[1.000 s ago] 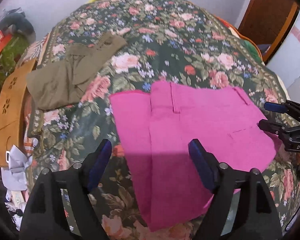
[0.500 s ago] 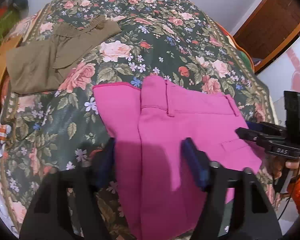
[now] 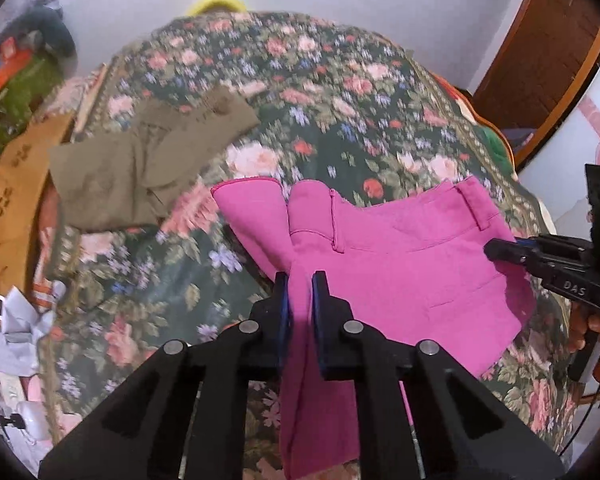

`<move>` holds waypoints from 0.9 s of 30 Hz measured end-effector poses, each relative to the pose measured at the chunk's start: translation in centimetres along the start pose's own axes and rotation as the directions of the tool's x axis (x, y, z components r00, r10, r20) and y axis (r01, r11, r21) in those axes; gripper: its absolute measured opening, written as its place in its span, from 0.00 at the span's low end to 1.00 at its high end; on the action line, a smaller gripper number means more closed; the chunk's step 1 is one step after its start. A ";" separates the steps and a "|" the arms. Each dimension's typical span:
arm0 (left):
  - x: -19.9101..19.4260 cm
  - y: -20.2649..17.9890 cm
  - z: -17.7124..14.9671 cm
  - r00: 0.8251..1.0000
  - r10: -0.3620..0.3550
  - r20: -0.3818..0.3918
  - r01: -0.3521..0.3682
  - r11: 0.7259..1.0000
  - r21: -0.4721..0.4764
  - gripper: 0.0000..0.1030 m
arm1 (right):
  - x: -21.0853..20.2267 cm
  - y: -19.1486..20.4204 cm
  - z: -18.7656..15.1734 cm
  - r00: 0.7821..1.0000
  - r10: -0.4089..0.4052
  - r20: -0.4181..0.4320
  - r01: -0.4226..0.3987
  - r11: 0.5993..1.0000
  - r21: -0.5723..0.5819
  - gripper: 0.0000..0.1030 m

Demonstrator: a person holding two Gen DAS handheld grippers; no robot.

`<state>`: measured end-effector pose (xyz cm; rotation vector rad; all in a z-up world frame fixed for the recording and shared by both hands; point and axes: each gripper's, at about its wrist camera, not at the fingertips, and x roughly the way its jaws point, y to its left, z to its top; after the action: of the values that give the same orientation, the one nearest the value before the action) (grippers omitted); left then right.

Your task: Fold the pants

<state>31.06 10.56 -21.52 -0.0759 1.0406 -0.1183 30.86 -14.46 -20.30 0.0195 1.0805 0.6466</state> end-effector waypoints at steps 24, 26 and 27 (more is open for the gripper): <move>-8.1 10.9 11.6 0.924 0.277 0.263 -0.263 0.961 -0.090 0.10 | -0.8 12.9 15.3 0.966 0.012 0.257 0.048 0.973 -0.225 0.09; -7.2 12.3 12.1 0.920 0.297 0.256 -0.280 0.955 -0.100 0.10 | 0.9 13.5 16.3 0.968 0.005 0.251 0.055 0.971 -0.232 0.09; -6.7 12.9 12.3 0.918 0.304 0.254 -0.287 0.952 -0.103 0.10 | 1.5 13.7 16.5 0.969 0.003 0.248 0.057 0.971 -0.234 0.09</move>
<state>39.16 24.34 -11.15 0.0087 0.7748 0.1977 38.37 2.31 -9.08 -0.1215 0.7566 0.7264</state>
